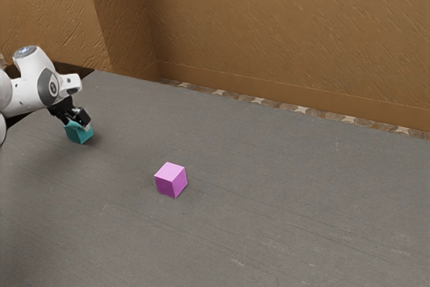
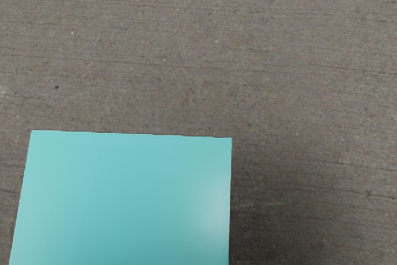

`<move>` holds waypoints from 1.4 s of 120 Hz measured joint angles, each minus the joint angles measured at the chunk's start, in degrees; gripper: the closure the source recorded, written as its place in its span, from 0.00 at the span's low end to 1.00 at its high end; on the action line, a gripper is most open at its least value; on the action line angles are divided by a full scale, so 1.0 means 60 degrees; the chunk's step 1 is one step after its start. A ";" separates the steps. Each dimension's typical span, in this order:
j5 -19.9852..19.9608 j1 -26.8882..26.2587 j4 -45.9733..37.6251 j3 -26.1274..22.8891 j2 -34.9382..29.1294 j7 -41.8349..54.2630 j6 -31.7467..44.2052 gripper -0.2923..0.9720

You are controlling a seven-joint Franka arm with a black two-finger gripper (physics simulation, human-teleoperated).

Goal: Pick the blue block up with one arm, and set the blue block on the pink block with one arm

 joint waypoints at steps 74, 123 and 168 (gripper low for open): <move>-0.0126 0.0109 0.0807 0.0001 0.0773 0.0470 0.0310 0.23; -0.0638 0.0154 0.0897 0.0011 0.1065 0.0715 0.0416 0.29; -0.0621 -0.0335 -0.2390 0.0128 -0.2177 0.0572 0.0483 0.48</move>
